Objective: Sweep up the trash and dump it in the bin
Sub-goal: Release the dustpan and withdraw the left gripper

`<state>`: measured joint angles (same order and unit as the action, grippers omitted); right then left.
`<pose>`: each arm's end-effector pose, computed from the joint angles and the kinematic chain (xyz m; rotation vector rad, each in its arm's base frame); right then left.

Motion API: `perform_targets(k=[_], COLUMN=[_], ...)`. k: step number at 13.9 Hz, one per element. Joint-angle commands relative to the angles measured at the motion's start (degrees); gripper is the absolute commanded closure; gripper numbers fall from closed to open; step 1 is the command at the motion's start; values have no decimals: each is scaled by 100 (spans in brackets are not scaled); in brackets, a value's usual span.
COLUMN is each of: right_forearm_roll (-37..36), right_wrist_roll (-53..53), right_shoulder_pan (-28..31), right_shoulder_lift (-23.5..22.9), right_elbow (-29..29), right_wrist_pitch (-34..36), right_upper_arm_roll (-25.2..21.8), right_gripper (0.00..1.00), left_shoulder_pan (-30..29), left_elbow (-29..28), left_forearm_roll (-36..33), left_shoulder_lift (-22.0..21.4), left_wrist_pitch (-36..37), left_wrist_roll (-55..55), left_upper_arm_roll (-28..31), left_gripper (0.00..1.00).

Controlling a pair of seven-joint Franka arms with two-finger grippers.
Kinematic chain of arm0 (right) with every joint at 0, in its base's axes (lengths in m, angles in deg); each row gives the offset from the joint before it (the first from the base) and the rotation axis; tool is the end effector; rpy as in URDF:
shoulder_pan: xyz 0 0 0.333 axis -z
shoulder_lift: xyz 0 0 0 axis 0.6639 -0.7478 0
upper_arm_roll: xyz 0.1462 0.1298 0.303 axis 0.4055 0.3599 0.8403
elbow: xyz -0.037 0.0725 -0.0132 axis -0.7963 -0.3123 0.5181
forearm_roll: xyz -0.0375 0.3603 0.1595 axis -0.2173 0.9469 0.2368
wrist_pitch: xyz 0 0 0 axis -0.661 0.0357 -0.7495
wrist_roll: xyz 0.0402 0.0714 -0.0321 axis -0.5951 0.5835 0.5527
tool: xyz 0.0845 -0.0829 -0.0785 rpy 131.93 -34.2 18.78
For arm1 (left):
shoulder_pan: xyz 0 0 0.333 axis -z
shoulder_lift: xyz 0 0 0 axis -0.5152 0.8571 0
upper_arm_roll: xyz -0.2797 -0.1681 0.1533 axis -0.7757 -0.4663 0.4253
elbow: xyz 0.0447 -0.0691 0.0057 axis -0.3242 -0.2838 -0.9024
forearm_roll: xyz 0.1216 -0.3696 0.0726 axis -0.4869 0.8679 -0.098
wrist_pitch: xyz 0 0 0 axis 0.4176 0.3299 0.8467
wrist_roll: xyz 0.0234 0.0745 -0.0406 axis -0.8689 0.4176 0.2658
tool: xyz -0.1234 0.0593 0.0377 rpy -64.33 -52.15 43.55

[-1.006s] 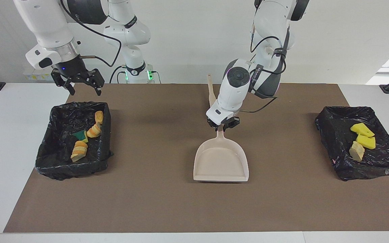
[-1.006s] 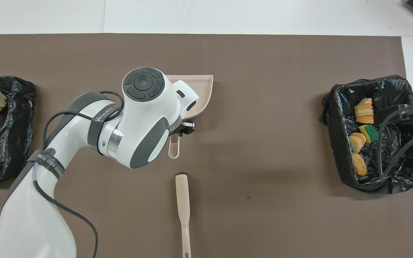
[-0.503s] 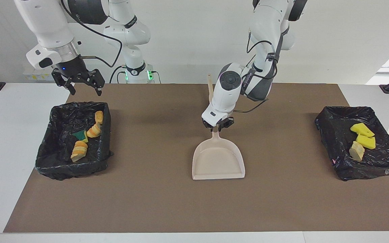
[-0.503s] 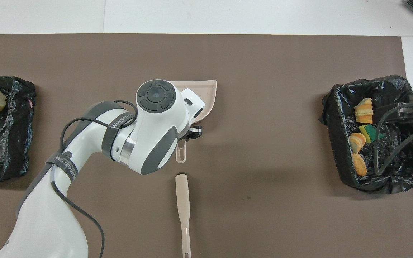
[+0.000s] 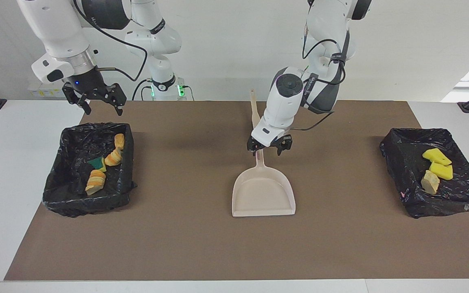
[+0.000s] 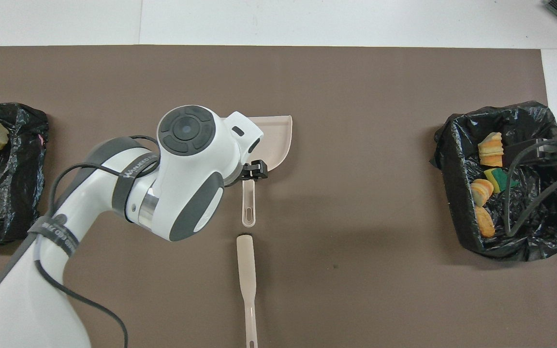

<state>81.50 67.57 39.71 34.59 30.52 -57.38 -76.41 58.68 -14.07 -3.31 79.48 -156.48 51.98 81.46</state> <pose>0.5514 -0.0197 0.6252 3.1217 -0.0654 0.0299 0.5492 -0.3434 0.4340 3.0686 0.0367 -0.0328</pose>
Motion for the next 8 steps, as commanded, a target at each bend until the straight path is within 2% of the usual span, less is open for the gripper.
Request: perform_targets(k=[1,4,6,8], right_forearm_roll=[68,68,68,68], right_wrist_roll=[-90,-90,-90,-90], right_shoulder_pan=[31,31,31,31], right_shoulder_lift=[61,70,61,70], right_elbow=[72,81,81,73], right_wrist_pitch=[-41,-41,-41,-41], right_upper_arm_roll=[23,23,23,23], right_gripper=[0,0,0,0], left_shoulder_pan=[-523,-1024,-1437,-1859], left_elbow=[-900,-1700,-1896,-1844], left_forearm_roll=[-55,-301,-320,-320], left_shoulder_lift=[-1075,-1955,-2229,-2282], left_wrist_pitch=[41,32,181,418], left_wrist_roll=[73,573,1098,1889], left_upper_arm_roll=[-13,-13,-13,-13], left_gripper=[0,0,0,0])
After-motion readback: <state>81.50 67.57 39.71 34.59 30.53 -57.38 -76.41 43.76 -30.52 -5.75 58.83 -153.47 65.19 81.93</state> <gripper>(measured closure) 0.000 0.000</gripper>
